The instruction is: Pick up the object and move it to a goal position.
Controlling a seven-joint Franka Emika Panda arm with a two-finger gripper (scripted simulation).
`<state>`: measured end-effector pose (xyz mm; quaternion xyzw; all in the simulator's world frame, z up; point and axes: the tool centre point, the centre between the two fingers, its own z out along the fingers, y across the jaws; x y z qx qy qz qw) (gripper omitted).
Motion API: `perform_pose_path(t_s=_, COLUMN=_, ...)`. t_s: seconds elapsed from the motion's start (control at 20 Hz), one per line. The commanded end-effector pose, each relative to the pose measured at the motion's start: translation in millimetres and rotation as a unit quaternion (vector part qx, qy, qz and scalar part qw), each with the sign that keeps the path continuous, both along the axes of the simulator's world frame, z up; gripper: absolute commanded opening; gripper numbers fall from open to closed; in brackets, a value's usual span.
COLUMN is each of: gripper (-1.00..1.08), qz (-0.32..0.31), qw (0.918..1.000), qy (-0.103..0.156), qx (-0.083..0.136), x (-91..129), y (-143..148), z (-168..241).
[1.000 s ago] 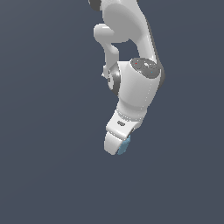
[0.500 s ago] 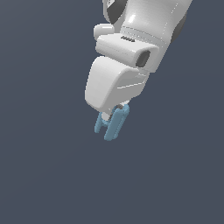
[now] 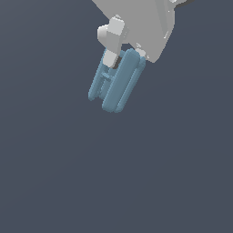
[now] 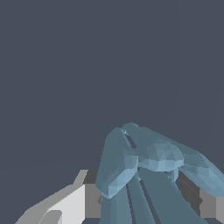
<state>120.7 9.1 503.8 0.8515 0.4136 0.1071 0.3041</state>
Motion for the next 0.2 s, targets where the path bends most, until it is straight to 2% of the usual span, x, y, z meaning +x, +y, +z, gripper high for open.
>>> perform_pose_path(t_s=0.0, gripper=-1.0, qz=-0.001, qw=1.0, qy=-0.005, qx=-0.007, x=-1.3, y=1.3, z=10.7)
perform_pose_path(t_s=0.15, gripper=-1.0, qz=0.0, qw=0.9999, qy=-0.006, qx=-0.009, x=-1.3, y=2.7, z=12.9)
